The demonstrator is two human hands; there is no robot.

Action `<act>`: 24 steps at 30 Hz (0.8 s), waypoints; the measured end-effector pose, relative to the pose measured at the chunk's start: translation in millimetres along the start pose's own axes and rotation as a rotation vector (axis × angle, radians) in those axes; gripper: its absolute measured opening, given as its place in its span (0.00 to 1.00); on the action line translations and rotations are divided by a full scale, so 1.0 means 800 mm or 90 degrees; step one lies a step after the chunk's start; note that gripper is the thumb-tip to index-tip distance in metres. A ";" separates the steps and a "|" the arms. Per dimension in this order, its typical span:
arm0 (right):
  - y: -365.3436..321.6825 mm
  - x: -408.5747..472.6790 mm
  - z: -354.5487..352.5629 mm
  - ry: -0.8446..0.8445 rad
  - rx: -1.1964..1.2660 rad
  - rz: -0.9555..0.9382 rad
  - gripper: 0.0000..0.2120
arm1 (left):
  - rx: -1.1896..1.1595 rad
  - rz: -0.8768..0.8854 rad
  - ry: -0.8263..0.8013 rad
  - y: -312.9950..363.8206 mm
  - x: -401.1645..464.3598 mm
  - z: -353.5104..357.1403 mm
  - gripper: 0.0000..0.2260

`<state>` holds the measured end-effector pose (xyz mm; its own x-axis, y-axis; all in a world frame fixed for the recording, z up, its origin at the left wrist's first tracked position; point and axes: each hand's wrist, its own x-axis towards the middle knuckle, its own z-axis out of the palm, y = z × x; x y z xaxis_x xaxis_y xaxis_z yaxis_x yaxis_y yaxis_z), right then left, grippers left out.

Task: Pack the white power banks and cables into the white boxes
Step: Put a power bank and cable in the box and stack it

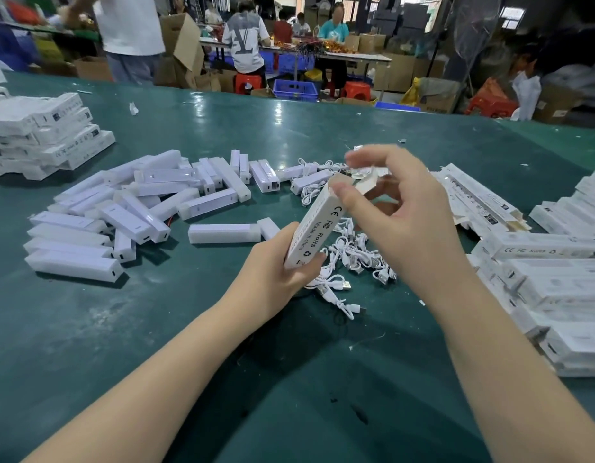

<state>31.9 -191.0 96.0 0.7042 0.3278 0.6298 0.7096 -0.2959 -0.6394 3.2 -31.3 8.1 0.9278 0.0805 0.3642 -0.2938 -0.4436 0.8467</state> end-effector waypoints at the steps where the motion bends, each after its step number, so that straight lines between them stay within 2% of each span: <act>1: 0.000 -0.001 0.001 0.002 0.018 0.014 0.04 | -0.002 -0.001 0.002 0.000 0.000 0.000 0.05; 4: -0.003 -0.003 0.005 0.033 0.029 -0.009 0.03 | -0.011 0.023 0.002 0.000 -0.002 -0.001 0.09; 6: -0.006 -0.003 0.008 0.053 0.074 0.021 0.03 | -0.014 0.019 -0.001 -0.001 -0.002 -0.001 0.09; 9: -0.005 -0.004 0.011 0.048 0.203 0.153 0.04 | 0.018 0.006 0.010 -0.003 -0.001 0.001 0.06; 13: -0.003 -0.002 0.025 0.065 0.549 0.412 0.08 | 0.065 0.010 0.042 -0.005 -0.002 0.005 0.08; 16: -0.005 -0.001 0.028 0.063 0.661 0.445 0.07 | 0.097 0.001 0.050 -0.006 -0.002 0.007 0.09; 18: -0.005 -0.003 0.027 0.049 0.616 0.400 0.12 | 0.113 -0.001 0.051 -0.007 -0.002 0.009 0.09; 22: -0.010 -0.015 0.032 0.066 0.217 0.156 0.11 | 0.073 0.027 0.029 -0.003 -0.006 0.005 0.09; 24: -0.012 -0.020 0.038 0.044 0.113 0.089 0.13 | 0.041 0.050 0.007 0.000 -0.009 0.002 0.09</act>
<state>13.3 -166.6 78.6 0.7993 0.2308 0.5548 0.5946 -0.1697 -0.7859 -3.0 -33.2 5.2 0.9002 0.0525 0.4323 -0.3494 -0.5055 0.7889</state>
